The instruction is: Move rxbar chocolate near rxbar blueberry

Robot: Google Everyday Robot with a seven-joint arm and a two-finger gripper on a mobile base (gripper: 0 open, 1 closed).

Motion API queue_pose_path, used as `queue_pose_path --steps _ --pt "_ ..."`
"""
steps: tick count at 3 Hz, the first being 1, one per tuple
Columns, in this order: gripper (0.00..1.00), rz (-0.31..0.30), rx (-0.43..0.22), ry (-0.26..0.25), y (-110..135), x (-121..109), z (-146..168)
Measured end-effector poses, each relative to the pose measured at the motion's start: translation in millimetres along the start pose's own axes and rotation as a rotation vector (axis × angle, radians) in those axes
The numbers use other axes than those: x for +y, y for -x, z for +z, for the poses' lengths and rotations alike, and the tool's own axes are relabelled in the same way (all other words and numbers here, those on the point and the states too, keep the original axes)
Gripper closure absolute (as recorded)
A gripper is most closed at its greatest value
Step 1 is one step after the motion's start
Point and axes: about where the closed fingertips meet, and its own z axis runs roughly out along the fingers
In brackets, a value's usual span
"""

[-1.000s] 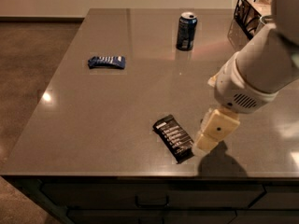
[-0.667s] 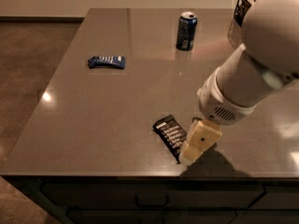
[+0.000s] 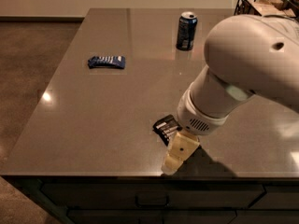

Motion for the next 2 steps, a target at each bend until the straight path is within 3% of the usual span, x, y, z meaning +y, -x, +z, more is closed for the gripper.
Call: queue_pose_path --steps 2 --pt "0.4 0.041 0.019 0.017 3.0 -8.0 4.6"
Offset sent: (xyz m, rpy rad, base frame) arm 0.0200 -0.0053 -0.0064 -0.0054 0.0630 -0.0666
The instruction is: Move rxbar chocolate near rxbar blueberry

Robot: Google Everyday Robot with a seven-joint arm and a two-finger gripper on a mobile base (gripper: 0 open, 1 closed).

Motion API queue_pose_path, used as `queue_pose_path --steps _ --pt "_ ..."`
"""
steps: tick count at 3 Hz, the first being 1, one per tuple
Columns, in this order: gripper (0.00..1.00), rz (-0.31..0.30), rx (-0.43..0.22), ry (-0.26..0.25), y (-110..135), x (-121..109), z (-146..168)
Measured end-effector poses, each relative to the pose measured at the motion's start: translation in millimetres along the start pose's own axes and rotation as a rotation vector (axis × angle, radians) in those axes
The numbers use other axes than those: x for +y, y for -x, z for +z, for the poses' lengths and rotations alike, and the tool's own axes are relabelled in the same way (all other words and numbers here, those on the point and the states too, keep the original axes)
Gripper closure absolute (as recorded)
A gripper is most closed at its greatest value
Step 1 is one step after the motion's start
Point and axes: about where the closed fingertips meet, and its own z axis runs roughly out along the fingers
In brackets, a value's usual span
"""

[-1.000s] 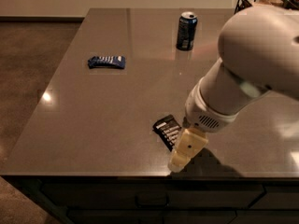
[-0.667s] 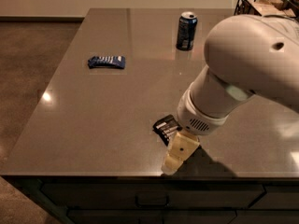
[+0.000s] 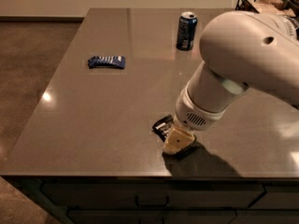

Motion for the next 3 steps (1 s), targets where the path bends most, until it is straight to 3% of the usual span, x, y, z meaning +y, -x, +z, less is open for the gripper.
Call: queue_pose_path --steps 2,3 --pt "0.86 0.029 0.021 0.009 -3.6 -9.7 1.0" --pt "1.0 0.029 0.021 0.009 -3.4 -9.7 0.6"
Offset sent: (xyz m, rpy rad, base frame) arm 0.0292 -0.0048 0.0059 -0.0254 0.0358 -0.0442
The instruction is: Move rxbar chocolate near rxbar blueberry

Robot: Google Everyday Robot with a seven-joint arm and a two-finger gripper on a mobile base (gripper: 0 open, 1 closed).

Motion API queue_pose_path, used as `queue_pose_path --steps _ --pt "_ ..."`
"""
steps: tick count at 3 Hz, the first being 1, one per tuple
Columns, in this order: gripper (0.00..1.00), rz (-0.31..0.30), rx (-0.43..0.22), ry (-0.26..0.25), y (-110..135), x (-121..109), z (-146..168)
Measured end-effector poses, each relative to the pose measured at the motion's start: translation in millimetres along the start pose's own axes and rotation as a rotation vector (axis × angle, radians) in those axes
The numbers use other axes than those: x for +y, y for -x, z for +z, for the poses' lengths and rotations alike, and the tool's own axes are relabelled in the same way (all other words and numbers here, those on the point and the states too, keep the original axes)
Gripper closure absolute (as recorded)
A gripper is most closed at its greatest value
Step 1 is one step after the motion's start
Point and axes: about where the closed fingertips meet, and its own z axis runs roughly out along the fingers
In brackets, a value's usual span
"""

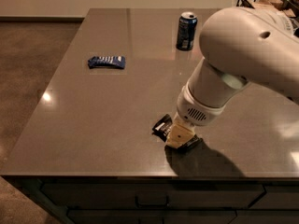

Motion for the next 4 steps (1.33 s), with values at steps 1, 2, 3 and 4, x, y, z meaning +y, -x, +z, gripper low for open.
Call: queue_pose_path --steps 1,2,3,4 --pt "1.0 -0.024 -0.002 -0.014 33 -20 -8" --pt "1.0 -0.062 -0.007 -0.029 90 -52 -14" --pt "1.0 -0.098 -0.011 -0.031 144 -78 -10" --pt "1.0 -0.117 -0.01 -0.035 191 -106 2"
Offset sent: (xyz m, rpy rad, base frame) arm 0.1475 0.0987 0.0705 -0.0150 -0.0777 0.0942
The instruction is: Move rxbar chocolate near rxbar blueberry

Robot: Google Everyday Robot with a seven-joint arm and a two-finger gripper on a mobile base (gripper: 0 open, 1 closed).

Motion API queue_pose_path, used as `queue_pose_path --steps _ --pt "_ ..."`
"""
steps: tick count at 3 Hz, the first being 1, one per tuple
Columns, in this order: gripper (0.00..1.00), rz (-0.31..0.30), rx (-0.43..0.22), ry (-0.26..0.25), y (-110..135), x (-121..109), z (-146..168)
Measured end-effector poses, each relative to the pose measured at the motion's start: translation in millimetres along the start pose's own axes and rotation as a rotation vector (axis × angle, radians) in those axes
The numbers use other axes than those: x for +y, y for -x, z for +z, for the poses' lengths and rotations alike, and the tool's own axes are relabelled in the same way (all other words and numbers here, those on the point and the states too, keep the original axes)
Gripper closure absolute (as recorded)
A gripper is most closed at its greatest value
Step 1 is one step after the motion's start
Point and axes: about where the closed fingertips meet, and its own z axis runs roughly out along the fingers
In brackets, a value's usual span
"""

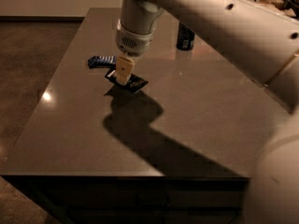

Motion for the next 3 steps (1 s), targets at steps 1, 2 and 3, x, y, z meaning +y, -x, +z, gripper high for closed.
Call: queue_pose_path --steps 1,2,3 --pt "0.82 0.002 -0.008 -0.023 35 -32 13" --pt "0.59 0.021 -0.036 -0.038 60 -54 25" --pt "0.36 0.042 -0.061 -0.089 77 -68 32"
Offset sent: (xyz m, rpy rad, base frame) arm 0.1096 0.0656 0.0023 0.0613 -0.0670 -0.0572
